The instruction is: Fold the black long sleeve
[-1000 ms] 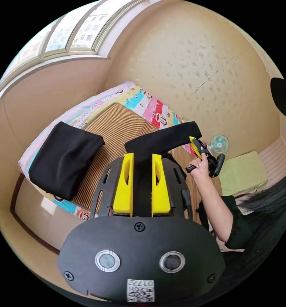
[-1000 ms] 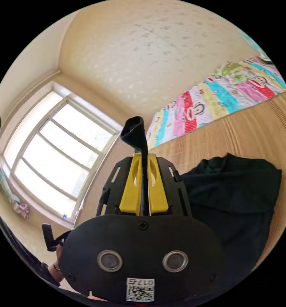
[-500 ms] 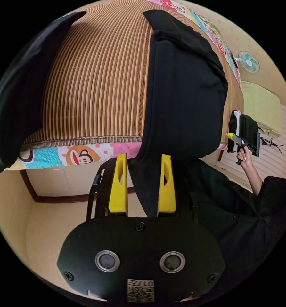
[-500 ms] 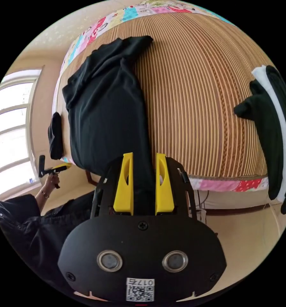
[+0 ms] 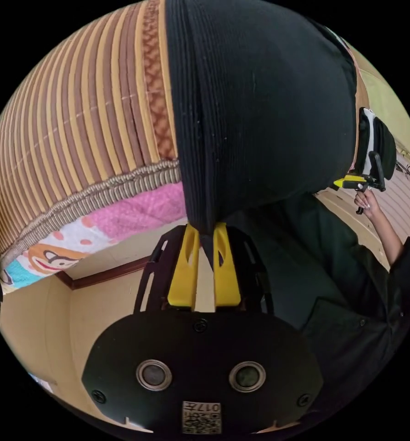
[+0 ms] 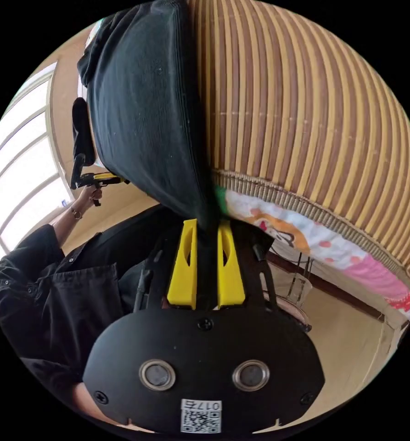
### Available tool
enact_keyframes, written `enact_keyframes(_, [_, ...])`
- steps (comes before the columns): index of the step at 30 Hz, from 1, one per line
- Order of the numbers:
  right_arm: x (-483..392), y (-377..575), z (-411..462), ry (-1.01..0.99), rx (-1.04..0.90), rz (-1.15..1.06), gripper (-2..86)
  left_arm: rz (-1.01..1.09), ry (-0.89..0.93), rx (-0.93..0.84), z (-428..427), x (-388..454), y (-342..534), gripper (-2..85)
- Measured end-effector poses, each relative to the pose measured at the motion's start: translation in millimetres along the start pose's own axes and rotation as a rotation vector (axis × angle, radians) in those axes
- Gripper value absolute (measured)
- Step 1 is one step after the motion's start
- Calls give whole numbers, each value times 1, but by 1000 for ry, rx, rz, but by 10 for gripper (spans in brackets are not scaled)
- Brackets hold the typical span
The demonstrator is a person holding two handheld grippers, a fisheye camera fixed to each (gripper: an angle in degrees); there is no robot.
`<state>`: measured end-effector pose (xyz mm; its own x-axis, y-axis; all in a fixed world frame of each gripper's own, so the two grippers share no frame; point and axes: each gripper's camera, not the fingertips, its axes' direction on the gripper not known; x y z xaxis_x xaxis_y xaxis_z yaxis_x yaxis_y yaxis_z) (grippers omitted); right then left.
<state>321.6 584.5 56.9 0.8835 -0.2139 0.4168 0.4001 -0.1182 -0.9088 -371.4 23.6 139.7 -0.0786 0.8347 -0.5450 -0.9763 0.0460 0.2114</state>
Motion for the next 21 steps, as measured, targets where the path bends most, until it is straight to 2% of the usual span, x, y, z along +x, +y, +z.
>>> enact_keyframes(3, [7, 19, -12, -72, 47, -49, 42, -10, 92, 40, -12, -18, 15, 32])
enact_keyframes(6, [6, 59, -40, -273, 121, -154, 33, 98, 293, 37, -32, -31, 47, 23])
enact_keyframes(8, [-4, 98, -70, -455, 224, -262, 28, 198, 590, 142, -68, -41, 82, 19])
enact_keyframes(9, [-9, 106, -79, -494, 256, -293, 27, 224, 666, 187, -80, -43, 91, 18])
enact_keyframes(11, [-31, 140, -117, -632, 418, -449, 23, 369, 910, 377, -137, -41, 127, 20])
enact_keyframes(14, [-55, 175, -152, -792, 654, -632, 22, 574, 1065, 563, -204, -26, 157, 24])
enact_keyframes(16, [-62, 178, -167, -837, 783, -674, 22, 625, 1127, 688, -237, -26, 161, 27])
enact_keyframes(18, [-66, 164, -182, -824, 895, -662, 23, 591, 1169, 792, -259, -34, 151, 30])
enact_keyframes(21, [-63, 91, -205, -803, 972, -506, 30, 419, 1158, 898, -283, -55, 96, 37])
